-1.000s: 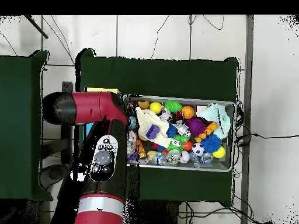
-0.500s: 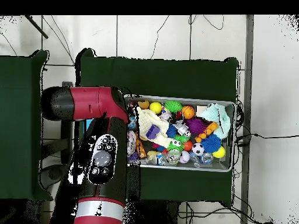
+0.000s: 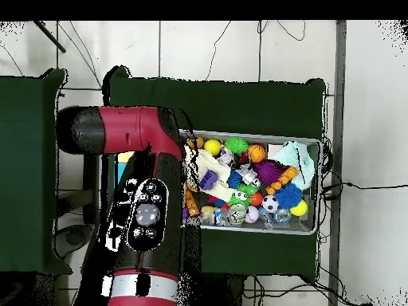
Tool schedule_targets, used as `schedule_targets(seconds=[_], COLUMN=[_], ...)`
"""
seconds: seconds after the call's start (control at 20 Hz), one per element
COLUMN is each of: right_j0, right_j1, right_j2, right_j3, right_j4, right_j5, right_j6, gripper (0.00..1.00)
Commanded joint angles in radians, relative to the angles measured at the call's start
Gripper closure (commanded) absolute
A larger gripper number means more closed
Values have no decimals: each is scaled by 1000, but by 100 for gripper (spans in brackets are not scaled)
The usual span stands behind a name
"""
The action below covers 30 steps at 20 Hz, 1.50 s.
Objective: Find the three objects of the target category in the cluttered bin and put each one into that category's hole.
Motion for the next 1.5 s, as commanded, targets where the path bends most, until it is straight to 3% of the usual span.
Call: schedule_targets(seconds=[0.05,0.45,0.65,1.3,1.5], right_j0=[-65,-85,-111,-191,-210], right_j1=[65,57,49,5,-5], right_j2=[32,41,53,114,128], right_j3=[26,58,31,141,144], right_j4=[5,-8,-15,-31,-37], right_j5=[13,-4,58,-17,-5], right_j6=[164,139,84,-7,-34], gripper=[100,100,100,100,100])
